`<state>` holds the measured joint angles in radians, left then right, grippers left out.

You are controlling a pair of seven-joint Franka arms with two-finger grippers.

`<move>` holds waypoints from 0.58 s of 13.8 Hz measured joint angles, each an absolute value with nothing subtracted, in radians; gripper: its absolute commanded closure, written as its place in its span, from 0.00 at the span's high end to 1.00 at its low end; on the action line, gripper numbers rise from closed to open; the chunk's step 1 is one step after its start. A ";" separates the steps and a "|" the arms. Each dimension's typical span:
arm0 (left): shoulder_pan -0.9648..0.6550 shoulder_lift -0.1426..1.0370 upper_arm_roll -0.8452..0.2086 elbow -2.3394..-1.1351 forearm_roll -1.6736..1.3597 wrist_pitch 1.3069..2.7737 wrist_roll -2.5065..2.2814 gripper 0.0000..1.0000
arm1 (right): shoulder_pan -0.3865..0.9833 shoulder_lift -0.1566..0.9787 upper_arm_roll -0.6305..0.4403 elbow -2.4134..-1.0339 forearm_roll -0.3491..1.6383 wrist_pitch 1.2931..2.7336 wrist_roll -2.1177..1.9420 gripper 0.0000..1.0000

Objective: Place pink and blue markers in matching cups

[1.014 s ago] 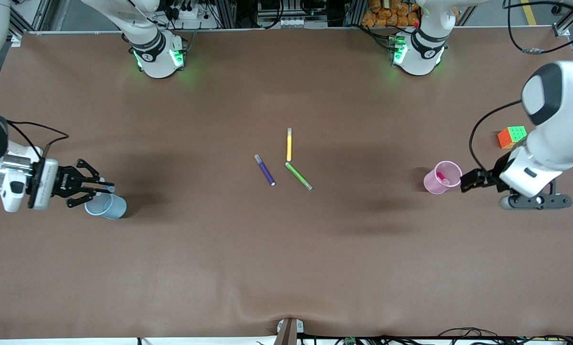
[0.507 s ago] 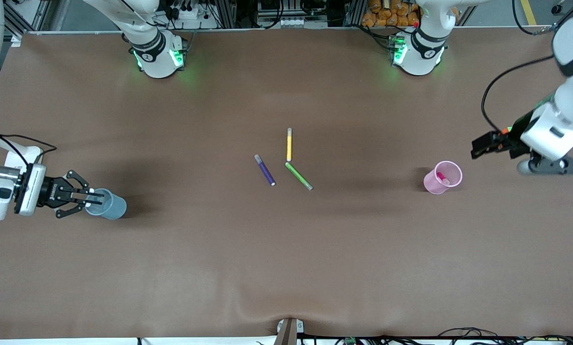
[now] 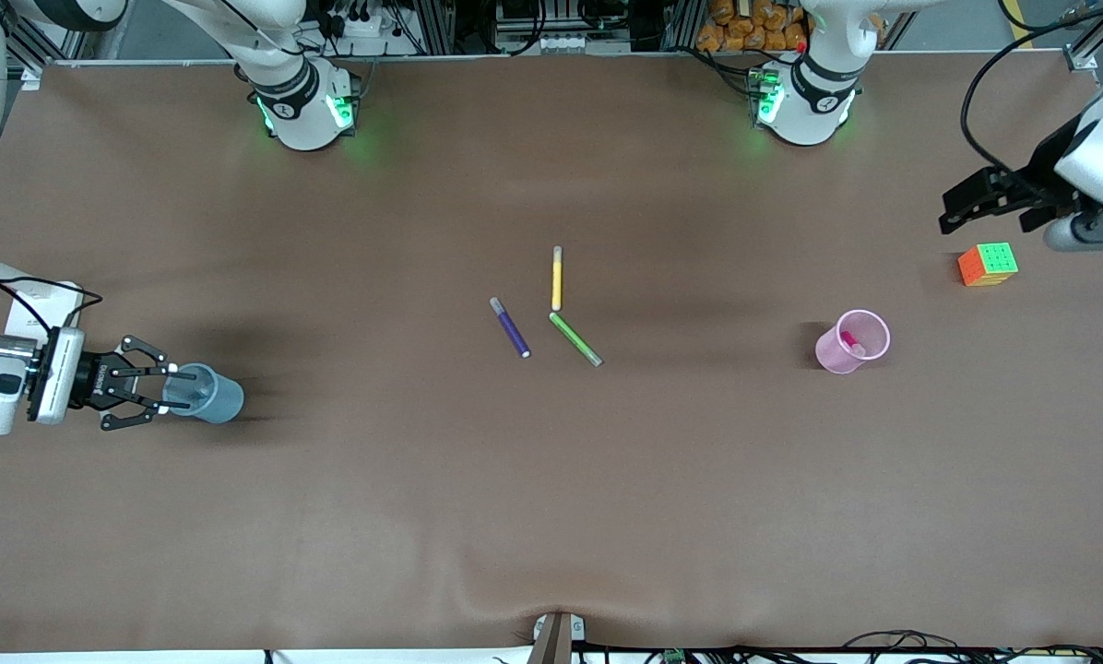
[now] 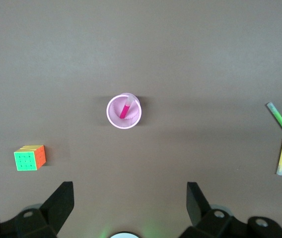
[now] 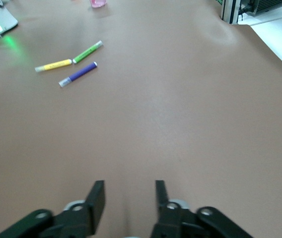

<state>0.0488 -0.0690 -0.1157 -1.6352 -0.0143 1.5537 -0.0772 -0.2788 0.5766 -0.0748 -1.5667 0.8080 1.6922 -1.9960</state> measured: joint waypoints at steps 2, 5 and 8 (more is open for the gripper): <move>0.041 -0.069 -0.079 -1.620 -0.014 1.551 -0.004 1.00 | -0.277 0.569 -0.072 -1.550 0.791 1.682 -1.921 1.00; 0.038 -0.068 -0.013 -1.617 -0.015 1.550 0.068 1.00 | -0.269 0.520 -0.066 -1.524 0.674 1.680 -1.731 1.00; 0.034 -0.068 -0.001 -1.613 -0.015 1.523 0.073 1.00 | -0.239 0.448 -0.062 -1.493 0.520 1.681 -1.476 1.00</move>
